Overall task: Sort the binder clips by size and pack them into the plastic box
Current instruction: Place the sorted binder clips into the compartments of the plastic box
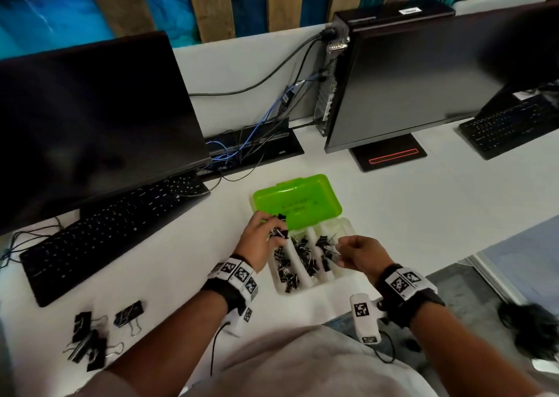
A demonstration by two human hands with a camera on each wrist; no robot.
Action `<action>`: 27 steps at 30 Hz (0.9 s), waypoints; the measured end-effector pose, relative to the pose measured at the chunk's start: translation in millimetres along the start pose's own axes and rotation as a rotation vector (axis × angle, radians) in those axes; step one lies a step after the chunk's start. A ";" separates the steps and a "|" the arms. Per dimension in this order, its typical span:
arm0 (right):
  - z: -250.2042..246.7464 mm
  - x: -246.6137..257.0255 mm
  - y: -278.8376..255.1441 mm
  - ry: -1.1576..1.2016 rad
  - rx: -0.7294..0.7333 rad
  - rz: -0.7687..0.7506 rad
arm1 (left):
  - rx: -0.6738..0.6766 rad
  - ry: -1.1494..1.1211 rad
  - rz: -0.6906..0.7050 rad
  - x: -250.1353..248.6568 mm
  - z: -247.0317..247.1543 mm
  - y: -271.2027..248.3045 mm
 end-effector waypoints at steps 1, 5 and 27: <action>0.3 1.4 0.1 -0.074 0.005 -0.026 | 0.031 -0.007 0.017 -11.3 10.0 4.7; -3.9 19.7 -1.5 -0.525 -0.051 -0.228 | 0.132 -0.026 0.087 -47.4 50.4 13.6; 63.9 20.5 -57.4 -1.255 0.336 -1.041 | 0.255 0.095 -0.067 -38.2 107.6 28.4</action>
Point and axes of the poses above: each hand's wrist, its own y-axis towards the middle knuckle, its own z-axis out of the palm, x = y × z, the point moved 10 cm from there along y, towards the middle knuckle, and after that the axes turned 3 degrees about -x, right-handed, at the moved point
